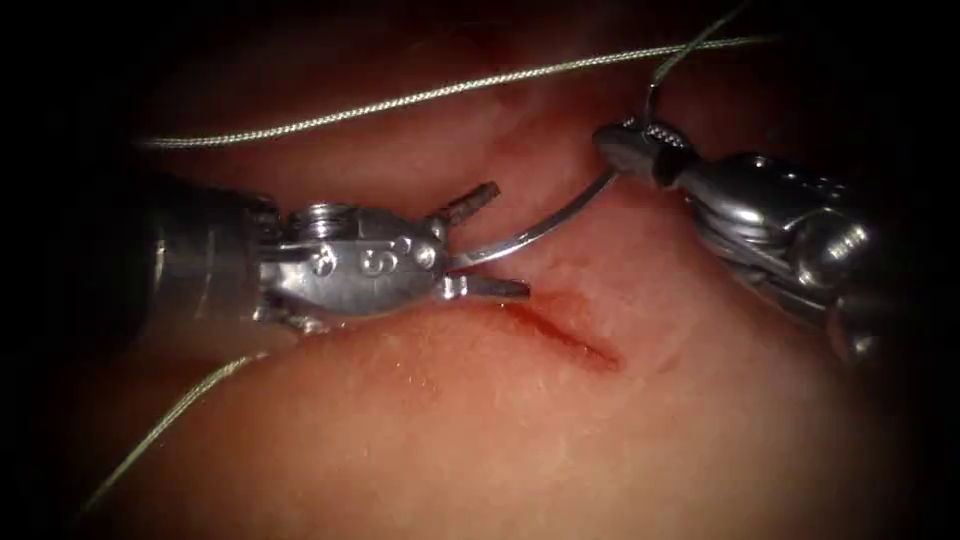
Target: Wound Closure
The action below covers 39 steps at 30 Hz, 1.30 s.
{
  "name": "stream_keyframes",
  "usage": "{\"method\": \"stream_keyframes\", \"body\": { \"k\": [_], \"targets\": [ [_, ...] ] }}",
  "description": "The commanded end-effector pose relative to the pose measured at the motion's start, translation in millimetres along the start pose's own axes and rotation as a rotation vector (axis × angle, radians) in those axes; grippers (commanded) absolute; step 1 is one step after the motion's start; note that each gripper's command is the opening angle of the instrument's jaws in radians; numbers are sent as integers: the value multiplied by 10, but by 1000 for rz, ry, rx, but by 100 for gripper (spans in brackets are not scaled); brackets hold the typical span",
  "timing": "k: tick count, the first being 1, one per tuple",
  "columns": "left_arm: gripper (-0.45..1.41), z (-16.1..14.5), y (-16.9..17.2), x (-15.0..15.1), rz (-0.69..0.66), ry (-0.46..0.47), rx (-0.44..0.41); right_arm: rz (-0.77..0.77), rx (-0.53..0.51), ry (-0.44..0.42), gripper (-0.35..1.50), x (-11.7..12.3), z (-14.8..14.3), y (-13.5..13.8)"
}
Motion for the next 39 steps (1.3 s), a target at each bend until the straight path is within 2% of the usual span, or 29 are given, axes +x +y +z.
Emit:
{"method": "stream_keyframes", "body": {
  "k": [1, 3, 5, 6, 10, 15, 17, 18, 19, 23, 25, 30, 33, 37, 39],
  "targets": [
    [108, 1, -2, 9, -44, 5, -20, -17, 39, -3, -35, -2, 9, 0],
    [118, -9, -4, 18, -98, 8, -56, -40, 110, -9, -35, -2, 7, 2],
    [121, -17, -5, 24, -155, 23, -131, -70, 180, -15, -35, -1, 6, 6],
    [121, -24, -5, 26, -205, 26, -219, -127, 230, -15, -35, -1, 5, 9],
    [121, -23, -14, 29, -255, 7, -311, -241, 328, -19, -35, 0, 7, 8],
    [120, -6, -37, 32, -291, -40, -352, -312, 453, -78, -35, 1, 9, 5],
    [116, 7, -46, 25, -311, -62, -368, -408, 548, -52, -35, 4, 7, 4],
    [116, 7, -46, 25, -311, -62, -368, -408, 548, -52, -35, 4, 7, 4],
    [115, 15, -51, 14, -324, -91, -371, -438, 597, -12, -35, 8, 1, 0],
    [115, 19, -52, -3, -328, -120, -376, -480, 612, 22, -35, 16, -5, -4],
    [115, 22, -52, -13, -333, -135, -376, -534, 617, 76, -35, 25, -10, -7],
    [108, 30, -39, -6, -320, -139, -456, -669, 615, 148, -35, 28, -15, -11],
    [103, 28, -33, -4, -326, -145, -497, -695, 601, 168, -35, 27, -15, -10],
    [96, 31, -31, -3, -330, -150, -522, -707, 568, 198, -35, 32, -16, -10],
    [96, 35, -34, -4, -342, -145, -517, -722, 534, 237, -35, 42, -24, -10]
  ]
}}
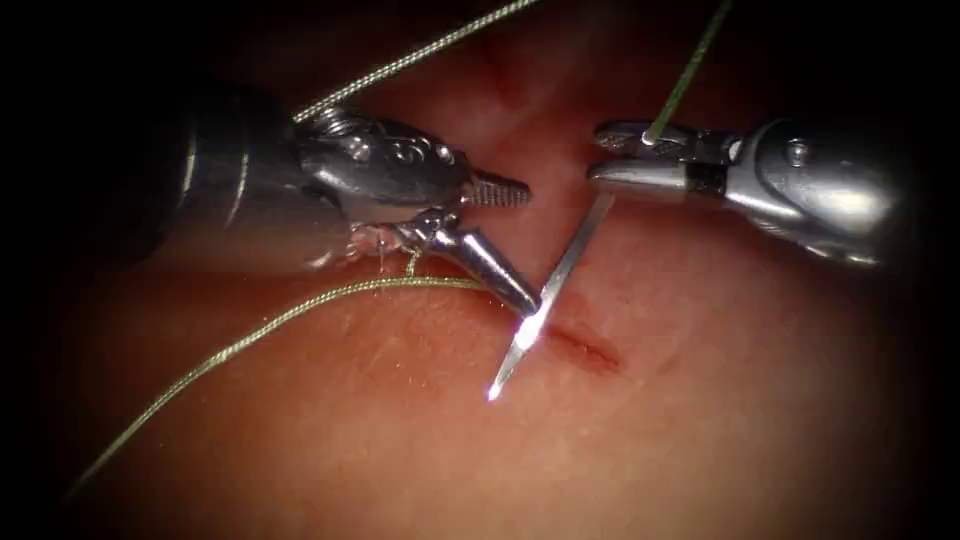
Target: Wound Closure
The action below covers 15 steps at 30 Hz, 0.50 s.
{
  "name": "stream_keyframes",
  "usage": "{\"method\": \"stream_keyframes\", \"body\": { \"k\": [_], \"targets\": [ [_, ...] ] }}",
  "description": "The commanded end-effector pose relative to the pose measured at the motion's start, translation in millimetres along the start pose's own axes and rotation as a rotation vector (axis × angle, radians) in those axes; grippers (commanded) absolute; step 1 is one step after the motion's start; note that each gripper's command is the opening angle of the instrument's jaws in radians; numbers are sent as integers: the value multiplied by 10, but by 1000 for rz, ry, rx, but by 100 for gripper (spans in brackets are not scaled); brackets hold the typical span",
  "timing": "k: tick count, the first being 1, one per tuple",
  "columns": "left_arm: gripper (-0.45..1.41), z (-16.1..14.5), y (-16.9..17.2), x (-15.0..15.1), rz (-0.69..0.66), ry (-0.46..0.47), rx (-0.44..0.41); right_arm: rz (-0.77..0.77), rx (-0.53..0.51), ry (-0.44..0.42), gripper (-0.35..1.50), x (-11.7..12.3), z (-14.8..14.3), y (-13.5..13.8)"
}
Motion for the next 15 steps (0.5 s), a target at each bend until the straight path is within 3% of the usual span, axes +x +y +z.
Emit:
{"method": "stream_keyframes", "body": {
  "k": [1, 8, 11, 13, 14, 15],
  "targets": [
    [96, 8, -6, 3, -5, 11, -3, -12, -15, 11, -35, 4, 5, 3],
    [93, 22, -8, 0, -21, 61, -15, -45, -59, 42, -35, 22, -2, 2],
    [89, 26, -7, 1, -41, 95, -65, -51, -64, 47, -35, 23, -1, 1],
    [73, 26, -7, 0, -29, 109, -87, -51, -64, 47, -35, 23, -1, 0],
    [39, 24, -7, -1, -28, 110, -99, -57, -63, 47, -35, 24, -1, -1],
    [17, 23, -7, -1, -31, 113, -105, -57, -63, 47, -35, 24, -1, -2]
  ]
}}
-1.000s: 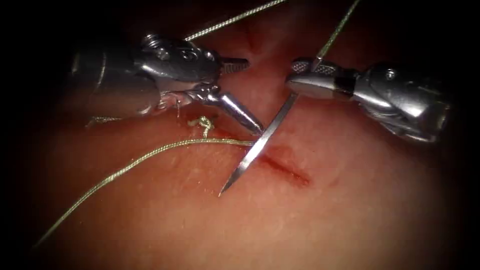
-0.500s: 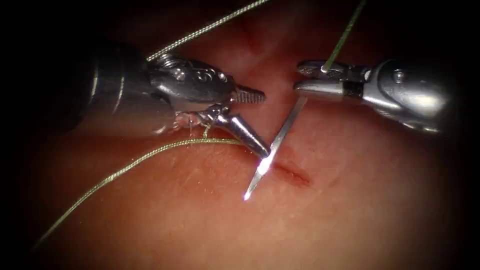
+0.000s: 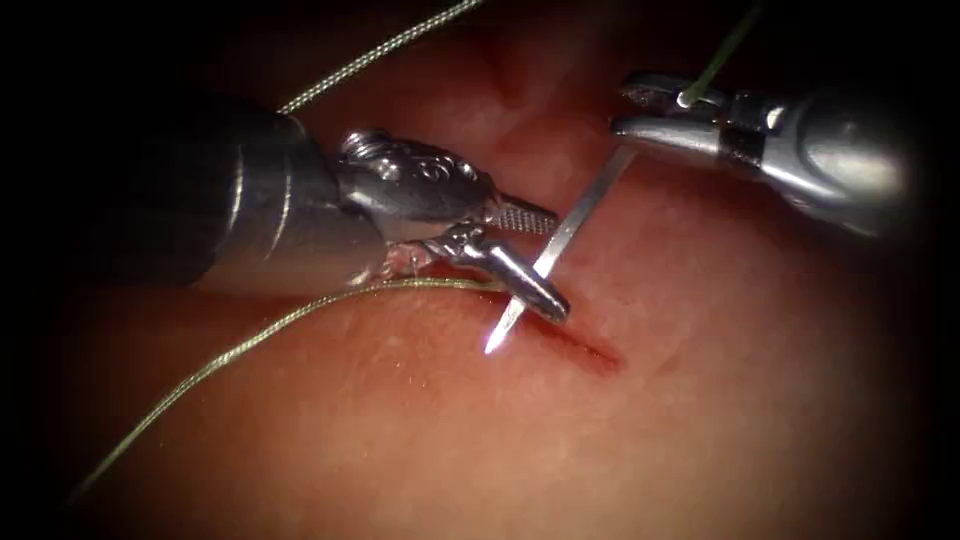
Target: Wound Closure
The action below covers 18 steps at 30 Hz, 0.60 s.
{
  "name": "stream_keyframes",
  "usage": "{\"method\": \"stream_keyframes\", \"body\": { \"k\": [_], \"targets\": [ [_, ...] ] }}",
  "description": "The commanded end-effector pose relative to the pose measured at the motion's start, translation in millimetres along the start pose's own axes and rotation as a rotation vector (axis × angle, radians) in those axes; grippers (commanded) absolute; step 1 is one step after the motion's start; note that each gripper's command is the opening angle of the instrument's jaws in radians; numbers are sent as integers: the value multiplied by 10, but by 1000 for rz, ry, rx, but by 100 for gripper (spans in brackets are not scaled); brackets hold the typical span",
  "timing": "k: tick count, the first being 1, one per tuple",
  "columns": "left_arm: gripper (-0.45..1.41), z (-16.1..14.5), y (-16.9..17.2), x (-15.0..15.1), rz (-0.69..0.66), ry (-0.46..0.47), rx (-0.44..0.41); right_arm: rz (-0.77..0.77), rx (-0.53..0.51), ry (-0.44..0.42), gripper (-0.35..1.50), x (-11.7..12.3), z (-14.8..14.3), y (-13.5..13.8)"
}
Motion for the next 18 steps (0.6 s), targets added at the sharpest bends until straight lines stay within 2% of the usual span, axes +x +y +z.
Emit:
{"method": "stream_keyframes", "body": {
  "k": [1, 2, 12, 13, 14, 18],
  "targets": [
    [-6, 4, -5, 2, 4, 6, -7, -1, 2, 2, -35, -2, 9, -1],
    [-45, 2, -5, 1, -5, 12, -13, -1, 2, 3, -35, -1, 9, -2],
    [-45, -8, -8, 2, -35, 59, -20, -7, -15, 12, -32, -1, 8, -3],
    [-45, -8, -8, 2, -40, 67, -25, 6, -53, -4, 19, -1, 8, -3],
    [-45, -8, -9, 2, -51, 81, -29, 50, -121, -42, 79, 0, 10, -4],
    [-45, -9, -12, 3, -78, 126, -44, 102, -196, -100, 105, -4, 13, -9]
  ]
}}
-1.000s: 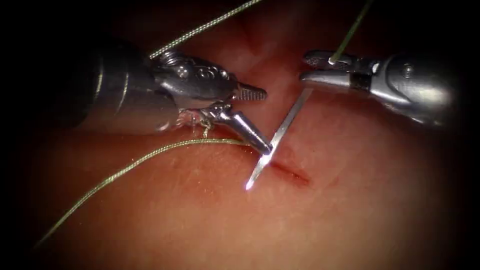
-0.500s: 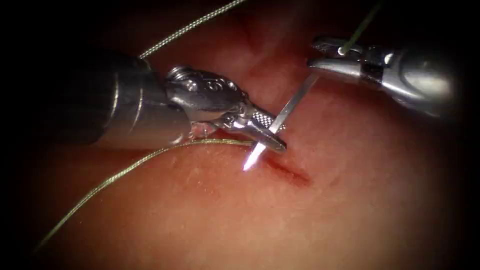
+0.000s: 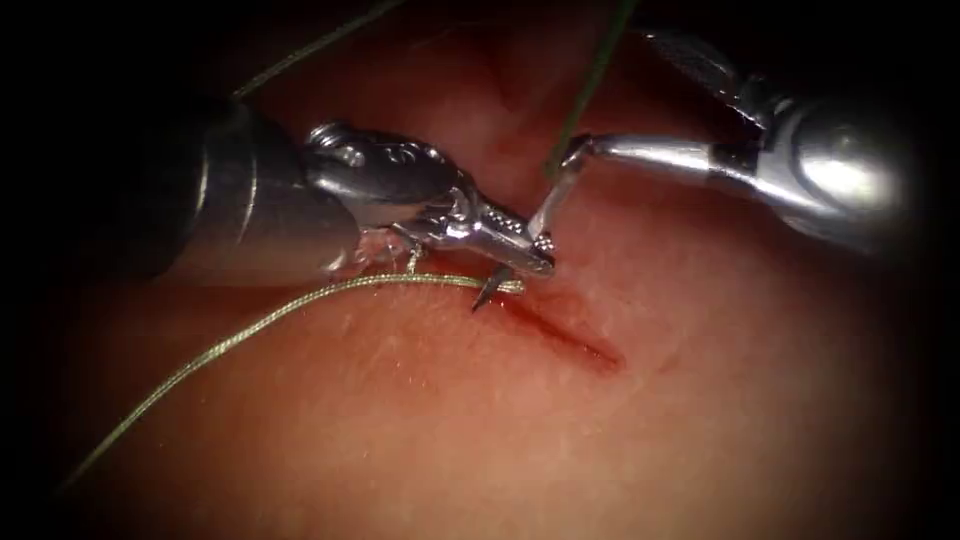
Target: Wound Closure
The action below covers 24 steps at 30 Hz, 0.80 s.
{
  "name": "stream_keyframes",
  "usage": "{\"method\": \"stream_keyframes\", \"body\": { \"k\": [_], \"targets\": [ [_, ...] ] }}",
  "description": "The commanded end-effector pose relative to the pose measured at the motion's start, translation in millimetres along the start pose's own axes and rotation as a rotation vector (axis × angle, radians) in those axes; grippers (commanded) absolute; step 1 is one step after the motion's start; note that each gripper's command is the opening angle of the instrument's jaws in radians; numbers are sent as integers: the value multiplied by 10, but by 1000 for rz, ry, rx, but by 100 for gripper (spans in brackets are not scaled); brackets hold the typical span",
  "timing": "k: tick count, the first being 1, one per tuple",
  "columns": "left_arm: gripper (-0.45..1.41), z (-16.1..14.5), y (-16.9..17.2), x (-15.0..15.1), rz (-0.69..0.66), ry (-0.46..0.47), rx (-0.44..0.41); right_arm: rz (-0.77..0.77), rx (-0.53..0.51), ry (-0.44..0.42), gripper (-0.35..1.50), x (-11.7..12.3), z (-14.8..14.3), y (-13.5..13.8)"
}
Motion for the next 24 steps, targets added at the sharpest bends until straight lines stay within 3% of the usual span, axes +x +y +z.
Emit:
{"method": "stream_keyframes", "body": {
  "k": [1, 10, 19, 22, 23, 24],
  "targets": [
    [-45, 6, -6, 2, 4, 8, 1, -2, -10, -7, 103, -5, 9, -7],
    [-45, 9, -11, 4, -35, 71, 25, 30, -51, -5, 98, -11, 24, -34],
    [-45, 17, -3, 1, -37, 74, 29, 26, -114, 17, 83, -18, 33, -19],
    [-45, 17, -3, 1, -37, 77, 28, 14, -116, 19, 69, -18, 35, -20],
    [-45, 17, -3, 1, -42, 77, 27, 7, -113, 7, 47, -18, 35, -21],
    [-45, 17, -3, 1, -43, 74, 28, 7, -111, 8, 39, -18, 35, -21]
  ]
}}
